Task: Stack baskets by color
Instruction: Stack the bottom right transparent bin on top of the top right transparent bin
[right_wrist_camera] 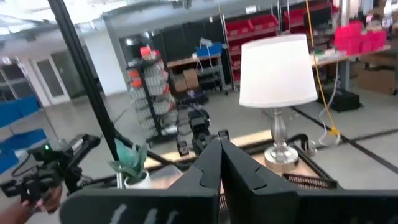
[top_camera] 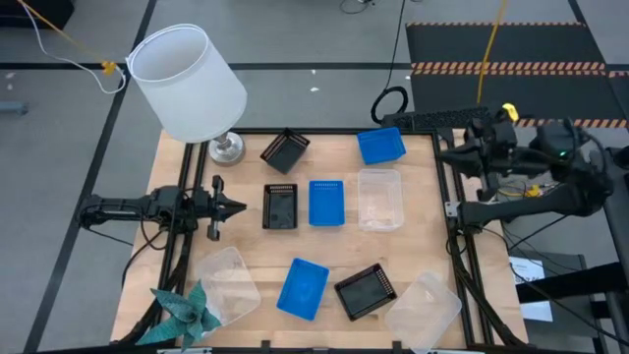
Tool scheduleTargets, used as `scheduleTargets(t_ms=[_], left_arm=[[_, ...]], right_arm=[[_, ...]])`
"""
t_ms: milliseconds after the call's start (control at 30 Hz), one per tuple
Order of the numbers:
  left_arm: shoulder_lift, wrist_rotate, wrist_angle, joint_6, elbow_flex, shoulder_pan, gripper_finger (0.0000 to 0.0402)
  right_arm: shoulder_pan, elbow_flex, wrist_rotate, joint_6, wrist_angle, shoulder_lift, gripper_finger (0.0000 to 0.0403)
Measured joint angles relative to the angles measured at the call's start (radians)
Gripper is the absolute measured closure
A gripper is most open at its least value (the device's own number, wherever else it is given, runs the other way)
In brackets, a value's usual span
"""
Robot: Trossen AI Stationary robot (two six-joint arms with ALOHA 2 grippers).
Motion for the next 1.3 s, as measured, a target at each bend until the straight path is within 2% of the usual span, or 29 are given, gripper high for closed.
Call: scheduleTargets(t_ms=[100,267,500,667,733,867,1100,1200,1300], left_arm=[[0.000,0.001,0.000,-0.035,0.000,0.000,0.0371],[0.015,0.036,-0.044,-0.142,0.047,0.000,0.0371],[0.116,0.038,-0.200,-0.181,0.267,-0.004,0.0371],[0.206,-0.089,-0.287,-0.185,0.478,-0.003,0.0371],[0.242,-0.090,-0.278,-0.224,0.546,-0.008,0.0371],[0.348,-0.049,-0.289,-0.243,0.592,-0.048,0.0371],[0.595,-0.070,-0.181,-0.139,0.708,-0.108,0.0371],[0.706,-0.106,-0.174,-0.105,0.777,-0.136,0.0371],[0.805,-0.153,-0.190,-0.067,0.847,-0.161,0.0371]], right_arm=[[0.000,0.073,0.000,0.000,-0.060,0.054,0.0403],[0.000,0.063,-0.001,0.000,-0.054,0.092,0.0403],[0.000,0.003,-0.002,0.001,-0.050,0.113,0.0403],[0.001,-0.093,-0.002,0.006,-0.004,0.095,0.0403],[0.014,-0.146,-0.002,0.024,0.049,0.085,0.0403],[0.071,-0.252,-0.003,0.023,0.127,0.066,0.0403],[0.183,-0.449,-0.002,0.002,0.292,0.054,0.0403],[0.204,-0.506,-0.002,-0.028,0.392,0.054,0.0403],[0.204,-0.515,-0.002,-0.031,0.418,0.052,0.0403]])
